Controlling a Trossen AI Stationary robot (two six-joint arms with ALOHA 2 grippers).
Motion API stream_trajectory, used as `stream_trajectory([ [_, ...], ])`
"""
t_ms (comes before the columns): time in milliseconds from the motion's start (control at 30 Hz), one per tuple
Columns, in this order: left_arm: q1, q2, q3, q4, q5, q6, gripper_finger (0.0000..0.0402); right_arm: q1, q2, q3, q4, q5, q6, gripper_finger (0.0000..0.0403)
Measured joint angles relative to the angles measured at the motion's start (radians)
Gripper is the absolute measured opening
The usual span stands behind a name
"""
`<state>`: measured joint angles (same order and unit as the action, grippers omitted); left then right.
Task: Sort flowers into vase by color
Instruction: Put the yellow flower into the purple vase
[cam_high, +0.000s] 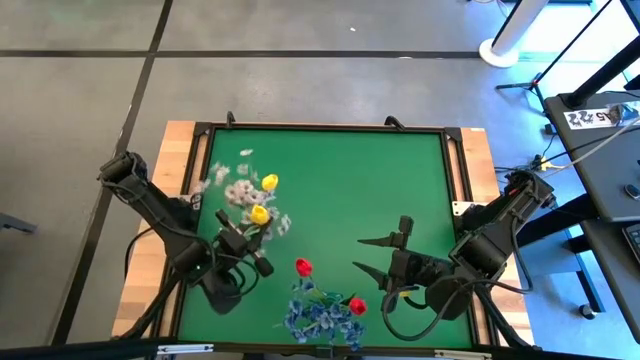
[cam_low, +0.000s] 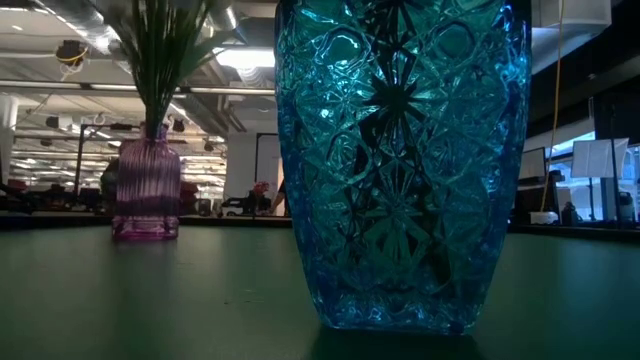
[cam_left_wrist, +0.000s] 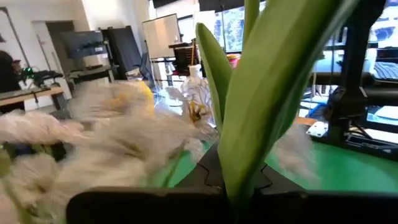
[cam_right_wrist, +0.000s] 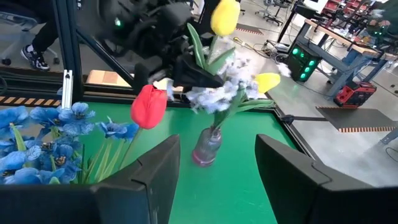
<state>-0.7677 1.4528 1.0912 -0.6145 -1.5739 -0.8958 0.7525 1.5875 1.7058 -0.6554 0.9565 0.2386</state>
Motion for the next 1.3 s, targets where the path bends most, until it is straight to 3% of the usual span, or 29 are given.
stream_trajectory([
  [100, 0.007, 0.000, 0.000, -0.124, 0.001, -0.149, 0.0000, 0.000, 0.000, 0.000, 0.000, 0.000, 0.000, 0.0209],
  [200, 0.017, -0.005, 0.000, -0.163, 0.002, -0.156, 0.0000, 0.000, 0.000, 0.000, 0.001, 0.000, 0.000, 0.0209],
  [700, 0.045, -0.132, 0.000, -0.205, 0.005, 0.324, 0.0000, 0.000, 0.000, 0.000, 0.000, 0.001, -0.001, 0.0209],
  [933, 0.046, -0.143, -0.001, -0.338, 0.004, 0.189, 0.0000, 0.000, 0.000, 0.000, 0.000, 0.001, -0.002, 0.0209],
  [1300, 0.066, -0.142, -0.135, -0.345, 0.004, 0.040, 0.0000, 0.000, 0.000, 0.000, 0.000, 0.001, -0.002, 0.0209],
])
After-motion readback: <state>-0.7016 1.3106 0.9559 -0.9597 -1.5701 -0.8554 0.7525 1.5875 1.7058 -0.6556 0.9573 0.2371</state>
